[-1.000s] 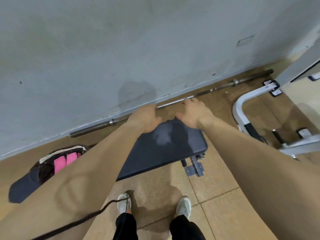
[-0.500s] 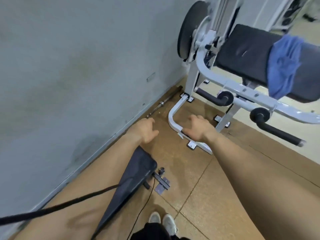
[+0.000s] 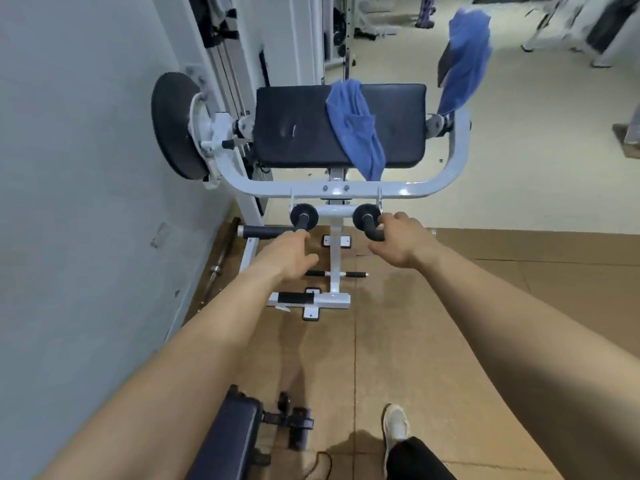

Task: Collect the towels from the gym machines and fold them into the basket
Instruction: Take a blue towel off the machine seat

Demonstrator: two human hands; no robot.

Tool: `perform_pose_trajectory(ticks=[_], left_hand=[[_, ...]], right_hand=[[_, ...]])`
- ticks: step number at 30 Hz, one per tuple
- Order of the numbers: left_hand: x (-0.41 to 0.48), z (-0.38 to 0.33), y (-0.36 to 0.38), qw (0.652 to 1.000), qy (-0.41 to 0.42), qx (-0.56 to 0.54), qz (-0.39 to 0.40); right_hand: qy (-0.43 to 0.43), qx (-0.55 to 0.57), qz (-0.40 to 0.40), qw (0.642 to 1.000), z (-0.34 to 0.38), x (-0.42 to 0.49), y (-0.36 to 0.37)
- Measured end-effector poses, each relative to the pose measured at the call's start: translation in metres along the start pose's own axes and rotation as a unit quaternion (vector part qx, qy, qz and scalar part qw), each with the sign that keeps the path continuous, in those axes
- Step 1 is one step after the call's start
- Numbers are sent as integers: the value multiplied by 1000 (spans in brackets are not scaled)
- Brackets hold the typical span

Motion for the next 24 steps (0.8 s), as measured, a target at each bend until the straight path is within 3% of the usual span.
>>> perform_pose_trajectory(ticks=[5, 14, 24], left_hand=[[69, -58, 5, 1000, 26, 14, 4], [201, -152, 3, 1000, -27, -6, -13], [319, -172, -21, 996, -81, -8, -27]], right_hand=[[32, 11, -2, 999, -71, 46, -19], [-1, 16, 20, 1000, -184, 170, -71], [-56, 19, 34, 998, -208, 300, -106]])
Point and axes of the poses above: each hand's wrist, its own x-axis towards the middle knuckle, its own y-axis out of the palm, z = x × y, the point moved 4 cm from there along x, towards the middle knuckle, and after that the axes turned 1 degree about -x, right-handed, at the moved point
